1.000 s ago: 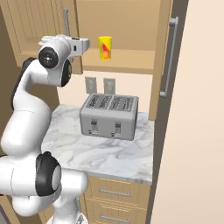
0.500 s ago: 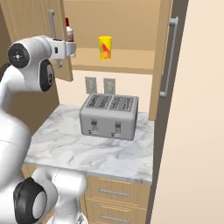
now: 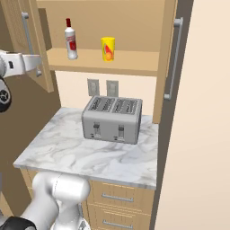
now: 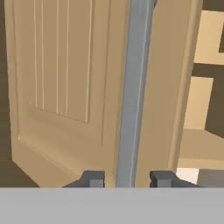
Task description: Open the cabinet directly in front. Then move the liquor and the cup to the dining counter with the candle on it.
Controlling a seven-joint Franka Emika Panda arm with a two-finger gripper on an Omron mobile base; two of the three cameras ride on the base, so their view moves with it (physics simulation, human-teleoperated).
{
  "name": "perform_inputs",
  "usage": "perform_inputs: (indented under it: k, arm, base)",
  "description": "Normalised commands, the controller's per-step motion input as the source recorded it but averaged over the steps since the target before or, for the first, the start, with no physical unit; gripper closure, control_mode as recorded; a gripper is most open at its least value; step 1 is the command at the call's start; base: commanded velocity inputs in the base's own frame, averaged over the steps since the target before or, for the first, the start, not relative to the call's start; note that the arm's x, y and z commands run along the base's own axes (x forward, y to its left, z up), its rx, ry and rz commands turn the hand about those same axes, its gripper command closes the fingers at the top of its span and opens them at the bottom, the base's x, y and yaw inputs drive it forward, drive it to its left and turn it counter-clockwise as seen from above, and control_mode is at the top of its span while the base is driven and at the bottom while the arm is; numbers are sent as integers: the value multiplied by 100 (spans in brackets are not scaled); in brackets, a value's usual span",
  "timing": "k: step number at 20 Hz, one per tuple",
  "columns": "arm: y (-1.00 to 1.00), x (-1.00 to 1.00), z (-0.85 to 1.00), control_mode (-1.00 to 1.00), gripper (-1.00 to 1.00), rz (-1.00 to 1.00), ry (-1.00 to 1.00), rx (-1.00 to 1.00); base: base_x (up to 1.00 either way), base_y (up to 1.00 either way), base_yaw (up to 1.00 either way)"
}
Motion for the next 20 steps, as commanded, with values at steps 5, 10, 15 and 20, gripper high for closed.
perform_inputs:
  k: [5,10,15,20]
  arm:
    - [22,-100,-75,-100,-100,0,-20,-12]
    - [-68,-99,14,-100,-100,8,-3,16]
    - [-90,-39,52,-100,-100,22,6,26]
    - [-52,23,23,-100,-100,21,12,16]
  base:
    - [0,0,0]
    - [0,0,0]
    - [0,0,0]
    - [0,0,0]
